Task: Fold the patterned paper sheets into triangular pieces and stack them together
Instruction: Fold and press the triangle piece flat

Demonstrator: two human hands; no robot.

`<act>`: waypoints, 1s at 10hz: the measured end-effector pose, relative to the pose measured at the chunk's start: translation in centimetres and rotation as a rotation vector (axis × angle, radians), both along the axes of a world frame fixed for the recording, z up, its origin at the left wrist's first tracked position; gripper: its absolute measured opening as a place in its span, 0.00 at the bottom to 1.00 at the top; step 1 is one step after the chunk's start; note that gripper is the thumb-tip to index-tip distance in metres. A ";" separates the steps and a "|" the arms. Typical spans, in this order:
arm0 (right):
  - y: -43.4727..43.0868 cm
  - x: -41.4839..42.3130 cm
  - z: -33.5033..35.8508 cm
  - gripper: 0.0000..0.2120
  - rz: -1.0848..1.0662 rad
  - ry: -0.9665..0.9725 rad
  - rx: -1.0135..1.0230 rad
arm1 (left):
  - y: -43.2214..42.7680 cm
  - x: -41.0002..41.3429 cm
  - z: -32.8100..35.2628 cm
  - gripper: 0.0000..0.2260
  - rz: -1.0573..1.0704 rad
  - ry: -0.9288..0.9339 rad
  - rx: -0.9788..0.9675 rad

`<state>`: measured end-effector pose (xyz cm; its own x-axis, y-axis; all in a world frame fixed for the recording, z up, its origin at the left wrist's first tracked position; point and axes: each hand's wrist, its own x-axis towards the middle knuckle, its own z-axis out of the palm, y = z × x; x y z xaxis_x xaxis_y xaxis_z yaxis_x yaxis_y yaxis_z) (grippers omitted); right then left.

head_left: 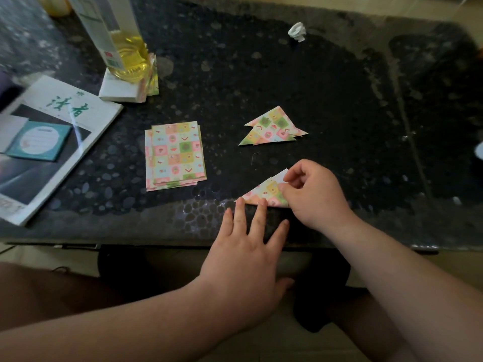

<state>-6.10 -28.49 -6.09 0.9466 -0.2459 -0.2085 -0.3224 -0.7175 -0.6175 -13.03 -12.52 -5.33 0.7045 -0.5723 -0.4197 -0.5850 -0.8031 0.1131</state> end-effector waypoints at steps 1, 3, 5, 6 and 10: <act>-0.1 0.1 0.0 0.07 0.014 0.016 -0.003 | 0.0 -0.1 0.0 0.39 -0.004 0.003 0.003; -0.2 0.3 0.0 0.07 0.019 0.038 -0.008 | -0.1 -0.1 0.0 0.39 -0.001 0.000 0.002; -0.1 0.4 0.1 0.07 0.023 0.043 -0.016 | -0.1 0.0 0.0 0.39 -0.002 -0.001 0.009; -0.1 0.4 0.1 0.08 0.026 0.047 -0.021 | -0.1 0.0 0.0 0.40 -0.002 0.001 0.010; 0.0 0.3 0.2 0.07 0.040 0.045 -0.030 | -0.1 0.1 0.0 0.39 0.008 -0.015 -0.020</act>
<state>-5.77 -28.48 -5.91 0.9455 -0.2151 -0.2446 -0.3205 -0.7484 -0.5807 -12.96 -12.59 -5.36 0.7152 -0.5746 -0.3979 -0.5803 -0.8055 0.1201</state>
